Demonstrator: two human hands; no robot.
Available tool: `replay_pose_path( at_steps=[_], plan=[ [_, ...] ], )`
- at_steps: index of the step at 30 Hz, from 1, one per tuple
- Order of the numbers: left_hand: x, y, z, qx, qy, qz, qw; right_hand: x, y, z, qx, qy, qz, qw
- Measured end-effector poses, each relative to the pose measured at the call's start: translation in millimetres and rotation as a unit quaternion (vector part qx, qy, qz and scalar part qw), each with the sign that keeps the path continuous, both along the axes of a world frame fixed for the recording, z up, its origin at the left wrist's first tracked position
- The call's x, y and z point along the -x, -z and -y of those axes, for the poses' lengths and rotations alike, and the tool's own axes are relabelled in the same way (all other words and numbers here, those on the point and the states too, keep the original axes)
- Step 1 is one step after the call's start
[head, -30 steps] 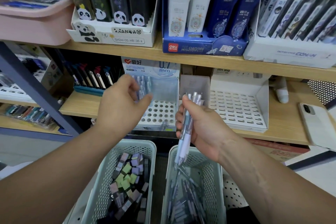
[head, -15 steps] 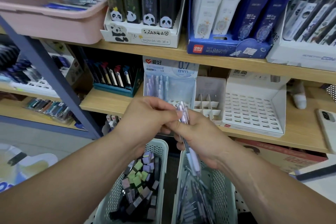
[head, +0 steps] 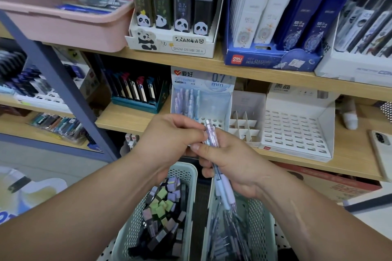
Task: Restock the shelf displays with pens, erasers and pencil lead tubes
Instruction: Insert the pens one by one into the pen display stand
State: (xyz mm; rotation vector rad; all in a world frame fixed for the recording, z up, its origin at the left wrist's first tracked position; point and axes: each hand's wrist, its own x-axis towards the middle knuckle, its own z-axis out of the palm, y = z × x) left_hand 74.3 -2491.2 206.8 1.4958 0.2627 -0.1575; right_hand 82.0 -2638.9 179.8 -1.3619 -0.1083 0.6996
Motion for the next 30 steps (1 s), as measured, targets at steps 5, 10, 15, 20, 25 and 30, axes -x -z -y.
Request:
replay_pose_path(
  at_steps=[5, 10, 15, 20, 25, 30],
  plan=[
    [-5, 4, 1, -0.007, 0.03, 0.0, 1.0, 0, -1, 4, 0.005, 0.006, 0.007, 1.0],
    [-5, 6, 4, 0.004, 0.114, -0.012, 0.993, -2, -2, 9, 0.018, 0.007, 0.038, 0.999],
    [-8, 7, 6, 0.03, 0.137, -0.008, 0.99, -3, -7, 17, 0.036, -0.022, 0.078, 0.996],
    [-19, 6, -3, 0.092, 0.052, -0.012, 0.994, -6, -9, 27, 0.031, -0.008, 0.033, 0.999],
    [-29, 10, -12, 0.15, -0.038, 0.008, 0.988, -8, -4, 32, 0.052, -0.006, 0.026, 0.998],
    [-29, 10, -9, 0.135, -0.06, 0.006, 0.989, -10, 0, 31, 0.06, 0.029, 0.015, 0.998]
  ],
)
